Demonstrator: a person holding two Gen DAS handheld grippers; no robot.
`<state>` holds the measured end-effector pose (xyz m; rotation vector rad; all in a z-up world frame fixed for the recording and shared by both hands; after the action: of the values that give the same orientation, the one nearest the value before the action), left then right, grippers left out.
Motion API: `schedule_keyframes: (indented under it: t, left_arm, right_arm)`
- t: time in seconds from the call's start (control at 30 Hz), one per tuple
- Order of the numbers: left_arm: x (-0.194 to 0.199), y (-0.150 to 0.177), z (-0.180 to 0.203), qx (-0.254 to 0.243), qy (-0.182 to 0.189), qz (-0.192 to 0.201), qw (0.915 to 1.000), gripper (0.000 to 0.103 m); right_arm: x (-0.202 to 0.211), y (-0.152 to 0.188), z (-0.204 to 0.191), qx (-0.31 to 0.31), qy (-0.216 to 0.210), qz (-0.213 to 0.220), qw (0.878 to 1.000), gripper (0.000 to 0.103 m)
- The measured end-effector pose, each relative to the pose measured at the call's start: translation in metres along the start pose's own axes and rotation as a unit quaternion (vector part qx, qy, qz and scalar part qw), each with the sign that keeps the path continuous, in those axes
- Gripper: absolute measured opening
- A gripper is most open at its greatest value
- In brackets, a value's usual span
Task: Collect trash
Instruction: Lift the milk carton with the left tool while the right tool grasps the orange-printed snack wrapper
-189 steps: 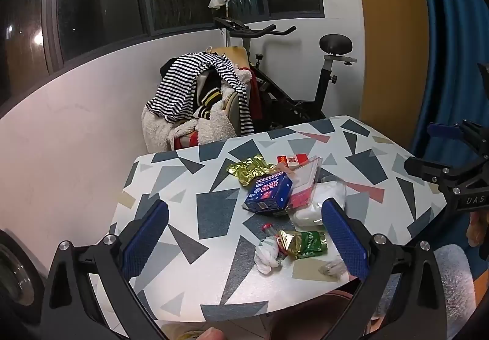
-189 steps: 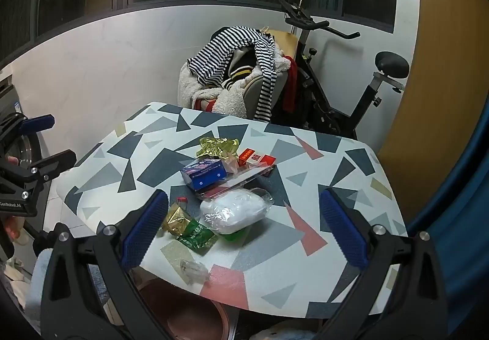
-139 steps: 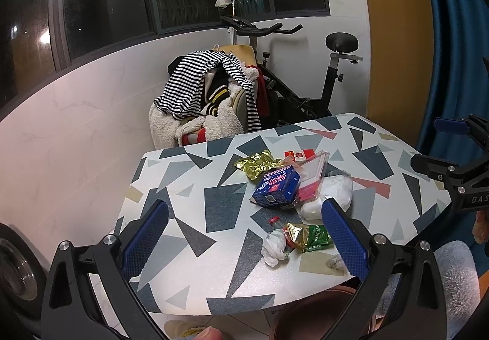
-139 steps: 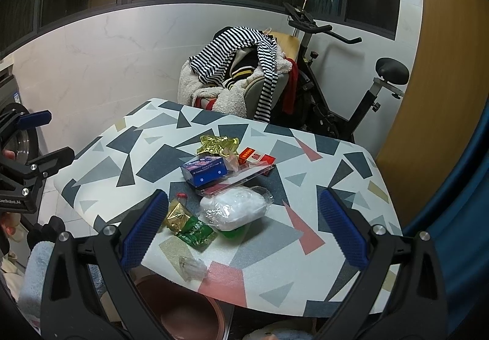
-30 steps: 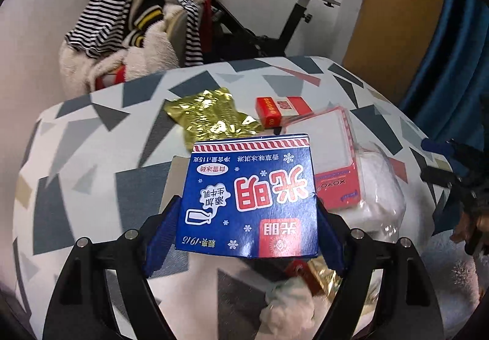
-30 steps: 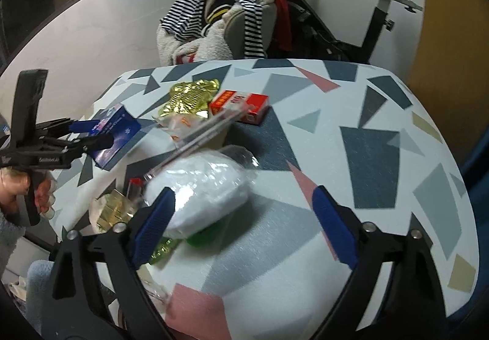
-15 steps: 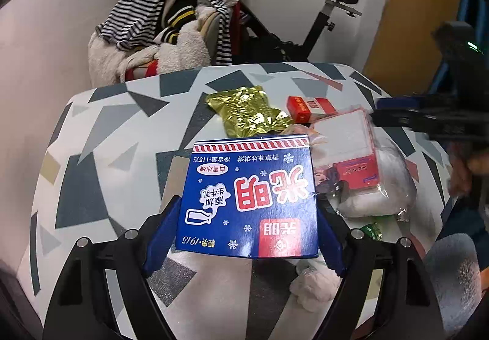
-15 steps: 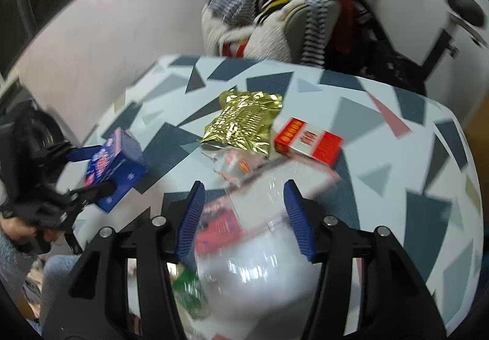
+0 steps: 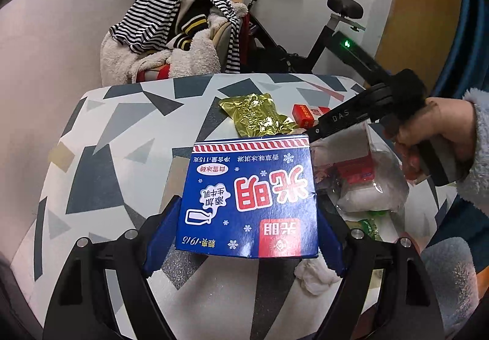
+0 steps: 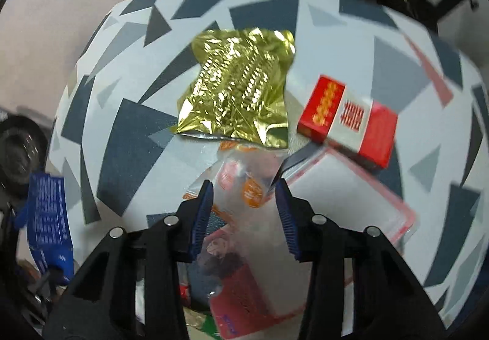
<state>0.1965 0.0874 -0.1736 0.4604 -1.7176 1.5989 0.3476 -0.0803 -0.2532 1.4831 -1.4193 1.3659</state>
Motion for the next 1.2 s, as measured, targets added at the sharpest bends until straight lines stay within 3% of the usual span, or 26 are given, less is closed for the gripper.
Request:
schedule_keyframes:
  t: [0.03, 0.2, 0.3, 0.4, 0.47, 0.5, 0.53, 0.87, 0.9, 0.93, 1.03, 1.2]
  left_arm:
    - [0.003, 0.000, 0.001, 0.002, 0.001, 0.002, 1.0000, 0.079]
    - [0.016, 0.001, 0.006, -0.001, 0.003, 0.011, 0.9999, 0.079]
    - [0.022, 0.001, 0.009, -0.002, 0.001, 0.015, 0.9999, 0.079]
    - [0.027, 0.002, 0.009, 0.002, 0.003, 0.020, 0.9998, 0.079]
    - [0.027, 0.004, 0.007, 0.007, 0.002, 0.019, 0.9998, 0.079]
    - [0.027, 0.006, 0.004, 0.009, 0.002, 0.019, 0.9998, 0.079]
    - [0.026, 0.007, 0.002, 0.011, 0.001, 0.018, 0.9998, 0.079]
    - [0.016, 0.013, -0.019, 0.029, 0.001, 0.015, 0.9995, 0.079]
    - [0.014, 0.015, -0.018, 0.030, 0.002, 0.014, 0.9995, 0.079]
    - [0.014, 0.016, -0.018, 0.031, 0.004, 0.013, 0.9994, 0.079]
    - [0.015, 0.018, -0.015, 0.031, 0.008, 0.013, 0.9994, 0.079]
    - [0.025, 0.017, -0.004, 0.027, 0.013, 0.015, 0.9994, 0.079]
  right_arm:
    - [0.001, 0.000, -0.001, -0.002, -0.004, 0.003, 1.000, 0.008]
    - [0.021, 0.003, -0.003, -0.004, -0.027, 0.037, 0.999, 0.005]
    - [0.031, 0.005, -0.001, -0.006, -0.009, 0.054, 0.998, 0.005]
    - [0.025, 0.005, -0.005, -0.016, -0.021, 0.038, 0.999, 0.010]
    - [0.020, 0.002, -0.008, -0.030, -0.018, 0.034, 0.999, 0.033]
    - [0.017, -0.001, -0.011, -0.037, -0.021, 0.037, 0.998, 0.054]
    - [0.016, -0.003, -0.013, -0.038, -0.022, 0.041, 0.998, 0.058]
    - [-0.027, -0.014, -0.014, -0.096, 0.018, -0.013, 0.995, 0.058]
    - [-0.030, -0.012, -0.014, -0.099, 0.020, -0.021, 0.995, 0.056]
    - [-0.031, -0.010, -0.015, -0.093, 0.011, -0.023, 0.995, 0.038]
    - [-0.020, -0.008, -0.019, -0.080, -0.007, -0.004, 0.997, 0.015]
    - [0.014, 0.004, -0.024, -0.044, -0.034, 0.037, 0.998, 0.007]
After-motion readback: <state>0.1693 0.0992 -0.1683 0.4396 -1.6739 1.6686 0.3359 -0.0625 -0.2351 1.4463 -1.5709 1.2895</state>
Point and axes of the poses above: each gripper's, at about its wrist camera, not at the fingertips, and x roughly against the way its jaws point, z to its right, y to its underside, the point moved 6 cm from there along -x, roughly the way its jaws point, and after that the axes turned 5 degrees about -x, right-handed, at the moved point
